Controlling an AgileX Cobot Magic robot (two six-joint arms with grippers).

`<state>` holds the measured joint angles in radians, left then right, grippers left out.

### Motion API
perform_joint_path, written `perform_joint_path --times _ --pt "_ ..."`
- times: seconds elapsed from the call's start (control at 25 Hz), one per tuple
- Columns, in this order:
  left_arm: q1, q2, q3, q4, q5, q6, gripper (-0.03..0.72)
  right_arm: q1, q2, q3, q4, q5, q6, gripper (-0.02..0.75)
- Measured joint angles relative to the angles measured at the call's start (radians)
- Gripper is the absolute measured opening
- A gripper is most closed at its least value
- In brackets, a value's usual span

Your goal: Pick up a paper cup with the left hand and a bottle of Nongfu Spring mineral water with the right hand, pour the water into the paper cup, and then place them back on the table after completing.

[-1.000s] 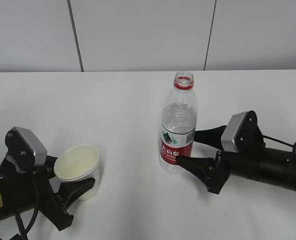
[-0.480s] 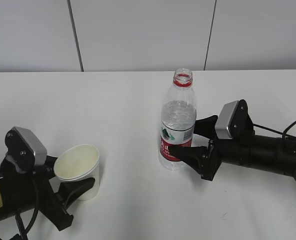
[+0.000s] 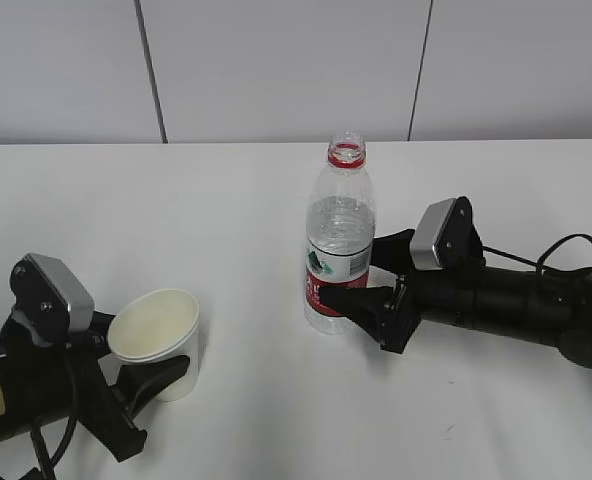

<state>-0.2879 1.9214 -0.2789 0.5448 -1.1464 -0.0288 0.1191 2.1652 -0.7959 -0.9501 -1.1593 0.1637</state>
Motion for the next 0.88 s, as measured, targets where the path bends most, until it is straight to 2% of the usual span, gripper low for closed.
perform_joint_path --times 0.2,0.56,0.88 --pt "0.0 0.0 0.0 0.0 0.0 0.0 0.389 0.007 0.001 -0.001 0.015 0.0 0.0 0.577" --pt "0.0 0.0 0.0 0.0 0.0 0.0 0.389 0.007 0.003 -0.002 0.023 -0.002 0.0 0.456" --pt "0.0 0.0 0.0 0.0 0.0 0.0 0.389 0.007 0.003 -0.002 0.04 -0.002 0.002 0.433"
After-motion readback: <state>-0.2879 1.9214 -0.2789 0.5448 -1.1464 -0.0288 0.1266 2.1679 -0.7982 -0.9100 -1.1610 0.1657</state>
